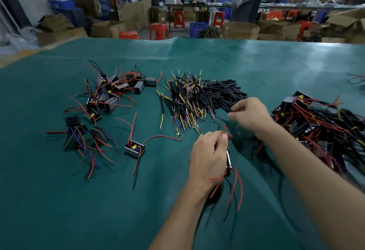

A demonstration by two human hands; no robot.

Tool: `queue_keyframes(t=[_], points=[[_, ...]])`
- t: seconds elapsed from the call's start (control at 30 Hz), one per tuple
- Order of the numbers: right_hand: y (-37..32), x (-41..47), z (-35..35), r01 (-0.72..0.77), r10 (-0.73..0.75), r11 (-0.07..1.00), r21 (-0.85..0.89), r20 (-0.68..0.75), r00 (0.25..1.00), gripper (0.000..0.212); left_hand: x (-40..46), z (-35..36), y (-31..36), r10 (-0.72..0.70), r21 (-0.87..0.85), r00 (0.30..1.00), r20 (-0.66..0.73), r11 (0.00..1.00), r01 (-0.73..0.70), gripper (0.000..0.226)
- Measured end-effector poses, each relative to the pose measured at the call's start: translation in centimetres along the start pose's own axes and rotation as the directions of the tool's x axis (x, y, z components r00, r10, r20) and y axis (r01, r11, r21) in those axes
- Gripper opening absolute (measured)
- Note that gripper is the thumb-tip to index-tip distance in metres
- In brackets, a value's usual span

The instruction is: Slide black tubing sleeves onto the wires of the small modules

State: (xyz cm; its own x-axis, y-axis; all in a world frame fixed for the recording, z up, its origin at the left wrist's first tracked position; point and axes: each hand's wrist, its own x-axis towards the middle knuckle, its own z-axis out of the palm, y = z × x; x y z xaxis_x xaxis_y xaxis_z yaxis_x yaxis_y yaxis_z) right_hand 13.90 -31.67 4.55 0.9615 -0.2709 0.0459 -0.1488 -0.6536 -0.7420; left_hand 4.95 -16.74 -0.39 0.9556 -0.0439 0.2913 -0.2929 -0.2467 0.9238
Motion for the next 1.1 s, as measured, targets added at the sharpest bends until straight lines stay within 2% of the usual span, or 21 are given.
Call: queue_keyframes(t=[0.07,0.13,0.23,0.3,0.37,0.5,0.67,0.83,0.97,1.1], points=[[-0.1,-2.1,-0.8,-0.006,-0.029,0.940,0.340,0.099,0.995,0.013,0.2,-0.1,0.0,0.015,-0.003,1.000,-0.012,1.000,-0.015,0.034],[0.1,-4.4,-1.6,-0.035,-0.104,0.802,0.596,0.197,0.975,0.015,0.2,-0.1,-0.1,0.014,-0.027,1.000,-0.022,1.000,-0.014,0.031],[1.3,-6.7,-2.3,-0.067,-0.163,0.675,0.735,0.237,0.958,0.017,0.3,0.0,-0.3,0.028,-0.020,1.000,-0.010,0.999,-0.028,0.029],[2.2,-7.2,-2.4,-0.086,-0.164,0.624,0.777,0.237,0.958,0.034,0.3,0.0,-0.3,0.044,-0.011,0.999,0.003,0.999,-0.044,0.026],[2.8,-7.3,-2.3,-0.108,-0.167,0.595,0.796,0.255,0.953,0.042,0.3,0.0,-0.4,0.046,0.000,0.999,0.010,0.999,-0.046,0.021],[3.1,-7.3,-2.2,-0.122,-0.184,0.636,0.762,0.303,0.935,0.024,0.2,0.1,-0.2,0.034,-0.042,0.999,0.028,0.999,-0.033,0.019],[2.7,-7.5,-2.3,-0.117,-0.181,0.605,0.787,0.280,0.943,0.002,0.2,0.0,0.0,0.037,-0.046,0.999,0.037,0.998,-0.035,0.017],[2.3,-7.7,-2.6,-0.048,-0.159,0.536,0.843,0.157,0.975,0.016,0.1,0.0,0.0,-0.008,-0.070,1.000,0.031,0.997,0.010,0.015],[2.0,-7.9,-1.6,-0.050,-0.131,0.551,0.833,0.146,0.981,0.027,0.1,0.0,0.0,-0.012,-0.076,1.000,0.025,0.997,0.014,0.013],[2.0,-7.8,-1.2,-0.053,-0.060,0.581,0.812,0.107,0.992,0.025,0.0,-0.1,0.3,0.012,-0.057,0.999,0.040,0.998,-0.010,0.017]])
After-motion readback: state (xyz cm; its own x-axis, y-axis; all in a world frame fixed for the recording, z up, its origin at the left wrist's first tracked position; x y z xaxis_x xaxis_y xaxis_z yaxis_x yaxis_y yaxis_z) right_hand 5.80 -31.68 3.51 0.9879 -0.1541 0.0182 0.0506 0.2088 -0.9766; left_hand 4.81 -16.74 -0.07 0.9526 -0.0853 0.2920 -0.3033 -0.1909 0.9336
